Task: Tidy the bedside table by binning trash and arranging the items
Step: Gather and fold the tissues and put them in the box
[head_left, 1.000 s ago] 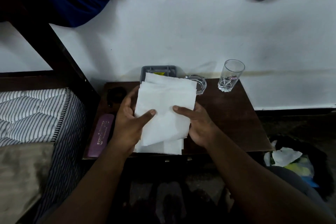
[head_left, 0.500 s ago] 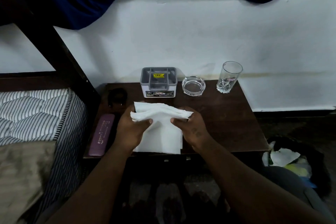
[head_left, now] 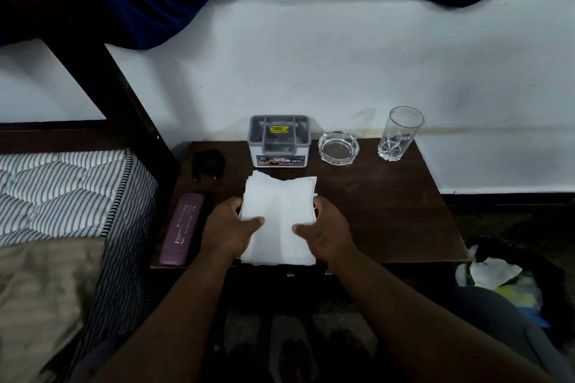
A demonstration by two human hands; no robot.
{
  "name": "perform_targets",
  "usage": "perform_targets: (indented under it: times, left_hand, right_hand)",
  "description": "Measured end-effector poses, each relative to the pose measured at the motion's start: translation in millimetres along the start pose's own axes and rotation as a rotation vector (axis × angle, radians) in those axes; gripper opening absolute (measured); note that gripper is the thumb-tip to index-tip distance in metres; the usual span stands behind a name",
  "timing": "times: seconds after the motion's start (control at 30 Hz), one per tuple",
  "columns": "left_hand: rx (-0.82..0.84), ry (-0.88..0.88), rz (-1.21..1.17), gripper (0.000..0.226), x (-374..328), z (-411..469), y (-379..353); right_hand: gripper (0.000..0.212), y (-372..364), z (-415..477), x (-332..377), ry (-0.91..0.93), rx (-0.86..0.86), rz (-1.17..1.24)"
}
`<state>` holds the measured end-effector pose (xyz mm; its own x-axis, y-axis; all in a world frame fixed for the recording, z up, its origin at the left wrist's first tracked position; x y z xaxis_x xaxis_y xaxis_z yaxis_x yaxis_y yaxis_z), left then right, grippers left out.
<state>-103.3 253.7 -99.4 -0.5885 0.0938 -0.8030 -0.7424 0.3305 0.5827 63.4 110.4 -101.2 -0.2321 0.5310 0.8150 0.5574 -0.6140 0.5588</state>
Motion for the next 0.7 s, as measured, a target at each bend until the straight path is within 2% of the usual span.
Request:
perform_targets:
  times: [0.1, 0.23, 0.37, 0.53, 0.7]
  left_hand:
    - [-0.061, -0.067, 0.160, 0.022, -3.7, -1.8, 2.1]
    - [-0.113, -0.093, 0.324, 0.041, -7.0, -5.8, 3.3]
    - [-0.088, -0.068, 0.265, 0.045, -8.2, -6.7, -0.7]
    - [-0.111, 0.007, 0.125, 0.031, -7.7, -4.3, 1.0]
    - [-0.137, 0.115, -0.055, 0.039, -0.7, -2.7, 0.8]
  right_hand:
    - [0.048, -1.1, -2.9, 1.8, 0.077, -0.035, -0.173]
    - [0.070, -3.0, -6.6, 0.7, 0.121, -0.071, -0.462]
    - [0.077, -1.9, -5.4, -1.8, 0.106, -0.086, -0.472]
    - [0.077, -3.7, -4.4, -0.6, 0.119, -0.070, -0.444]
    - [0.080, -2.6, -4.5, 0.2, 0.131, -0.069, -0.412]
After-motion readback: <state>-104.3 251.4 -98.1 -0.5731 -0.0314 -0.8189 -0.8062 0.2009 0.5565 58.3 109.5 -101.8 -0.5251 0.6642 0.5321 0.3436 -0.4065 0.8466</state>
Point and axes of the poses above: each hand's wrist, its own z-axis towards the middle knuckle, its own y-axis out of the back of the hand, x = y × z, the point moved 8 cm from there along z, towards the middle knuckle, and after that the axes turned 10 degrees about -x, right-handed, at the moved point
